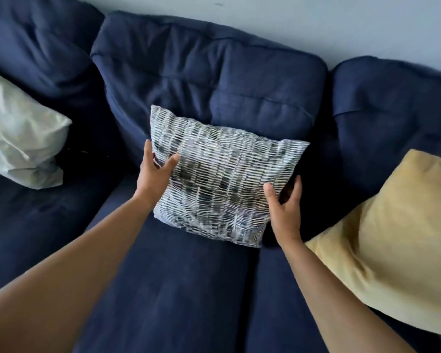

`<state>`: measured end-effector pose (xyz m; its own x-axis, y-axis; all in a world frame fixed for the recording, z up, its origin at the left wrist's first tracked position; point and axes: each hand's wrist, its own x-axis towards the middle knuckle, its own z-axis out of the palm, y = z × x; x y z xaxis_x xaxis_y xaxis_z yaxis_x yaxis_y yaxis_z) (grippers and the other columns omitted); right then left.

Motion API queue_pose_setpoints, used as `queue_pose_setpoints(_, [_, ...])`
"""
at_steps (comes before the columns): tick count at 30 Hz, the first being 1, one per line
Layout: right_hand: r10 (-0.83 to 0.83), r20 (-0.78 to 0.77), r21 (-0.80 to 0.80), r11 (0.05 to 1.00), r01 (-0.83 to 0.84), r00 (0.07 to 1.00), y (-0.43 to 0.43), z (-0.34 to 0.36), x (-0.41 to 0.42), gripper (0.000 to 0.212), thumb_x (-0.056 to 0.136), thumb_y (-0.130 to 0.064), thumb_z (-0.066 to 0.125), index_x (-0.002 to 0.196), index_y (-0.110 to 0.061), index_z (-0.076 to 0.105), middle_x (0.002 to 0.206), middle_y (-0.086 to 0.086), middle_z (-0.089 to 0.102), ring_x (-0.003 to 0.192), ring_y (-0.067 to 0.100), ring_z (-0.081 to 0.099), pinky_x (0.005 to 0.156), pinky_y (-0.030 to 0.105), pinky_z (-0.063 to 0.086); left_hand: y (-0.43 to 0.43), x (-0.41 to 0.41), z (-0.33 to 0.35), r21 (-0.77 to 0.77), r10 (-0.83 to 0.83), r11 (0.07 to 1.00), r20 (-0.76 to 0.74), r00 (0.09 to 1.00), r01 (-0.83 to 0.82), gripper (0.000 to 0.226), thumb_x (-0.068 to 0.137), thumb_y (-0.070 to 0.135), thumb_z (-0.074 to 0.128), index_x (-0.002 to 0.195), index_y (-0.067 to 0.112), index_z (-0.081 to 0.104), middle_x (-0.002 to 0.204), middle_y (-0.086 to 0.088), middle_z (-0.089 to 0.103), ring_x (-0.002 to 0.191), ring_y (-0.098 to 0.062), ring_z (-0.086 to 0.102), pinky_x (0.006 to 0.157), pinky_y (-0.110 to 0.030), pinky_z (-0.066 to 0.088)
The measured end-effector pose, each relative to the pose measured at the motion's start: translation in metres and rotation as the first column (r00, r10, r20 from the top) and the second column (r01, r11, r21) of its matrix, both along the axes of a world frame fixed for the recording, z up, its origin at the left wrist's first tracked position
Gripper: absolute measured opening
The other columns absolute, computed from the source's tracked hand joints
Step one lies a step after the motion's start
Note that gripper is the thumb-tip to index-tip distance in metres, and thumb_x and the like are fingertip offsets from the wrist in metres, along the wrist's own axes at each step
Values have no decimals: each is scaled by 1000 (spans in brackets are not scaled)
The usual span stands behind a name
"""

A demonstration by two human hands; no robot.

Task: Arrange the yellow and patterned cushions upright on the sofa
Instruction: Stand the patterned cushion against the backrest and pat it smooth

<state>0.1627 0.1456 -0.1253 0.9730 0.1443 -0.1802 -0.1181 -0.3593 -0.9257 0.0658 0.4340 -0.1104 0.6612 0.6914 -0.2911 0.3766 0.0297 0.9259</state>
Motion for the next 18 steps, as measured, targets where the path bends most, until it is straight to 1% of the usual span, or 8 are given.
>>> queue_pose_setpoints(3, [-88, -8, 91, 992, 88, 996, 2, 12, 20, 94, 82, -66, 64, 156, -30, 20, 154, 2, 43, 138, 15, 45, 110, 37, 42, 5, 5, 3, -34, 84, 996, 6, 996, -84, 102, 80, 64, 70, 157, 41, 9, 158, 5, 39, 138, -15, 46, 111, -41, 43])
queue_pose_setpoints(6, [-155, -23, 169, 973, 156, 988, 13, 23, 34, 86, 89, -52, 67, 157, -23, 24, 148, 7, 49, 130, 17, 53, 105, 35, 47, 16, 16, 8, -142, 158, 978, 23, 987, -153, 97, 88, 59, 66, 159, 37, 5, 163, -3, 28, 135, -15, 44, 92, -21, 42])
queue_pose_setpoints(9, [-181, -75, 221, 956, 194, 981, 26, 26, 38, 85, 89, -46, 70, 156, -19, 25, 149, 6, 49, 131, 17, 53, 106, 35, 47, 23, 26, 11, -255, 167, 953, -3, 986, -162, 93, 92, 58, 61, 160, 31, 3, 163, -1, 27, 138, -18, 42, 85, -20, 43])
queue_pose_setpoints(11, [-195, -91, 232, 950, 211, 977, 33, 26, 34, 81, 89, -42, 72, 154, -19, 30, 142, -1, 54, 123, 9, 57, 101, 28, 49, 22, 30, 11, -330, 169, 931, 0, 986, -159, 84, 94, 57, 60, 160, 27, 17, 155, -1, 42, 132, -20, 51, 93, -30, 52])
queue_pose_setpoints(13, [-230, -51, 214, 948, 236, 972, 41, 25, 31, 59, 91, -33, 71, 142, -19, 45, 122, -13, 62, 102, -11, 62, 84, 10, 49, 20, 37, 15, -320, 159, 936, 18, 987, -145, 59, 95, 52, 61, 142, 20, 48, 134, -3, 65, 115, -22, 67, 94, -43, 56])
queue_pose_setpoints(14, [-258, -34, 216, 941, 259, 965, 45, 25, 29, 46, 92, -28, 70, 133, -20, 51, 112, -17, 62, 90, -18, 61, 75, 3, 46, 19, 39, 17, -288, 171, 945, 41, 984, -152, 43, 96, 49, 61, 128, 20, 58, 120, -2, 72, 104, -20, 71, 89, -42, 58])
queue_pose_setpoints(16, [-346, -6, 244, 910, 336, 938, 51, 29, 25, 29, 93, -22, 67, 119, -21, 54, 102, -17, 62, 78, -21, 60, 66, 0, 44, 20, 40, 23, -202, 200, 964, 122, 972, -173, 22, 96, 47, 59, 106, 28, 64, 100, 5, 76, 89, -10, 74, 78, -33, 59])
queue_pose_setpoints(18, [-420, 39, 263, 880, 397, 907, 56, 37, 21, 25, 93, -21, 67, 115, -20, 55, 100, -16, 64, 78, -18, 62, 66, 2, 45, 26, 39, 32, -151, 212, 971, 199, 957, -184, 14, 95, 50, 58, 98, 38, 64, 97, 11, 75, 88, -5, 72, 77, -27, 58])
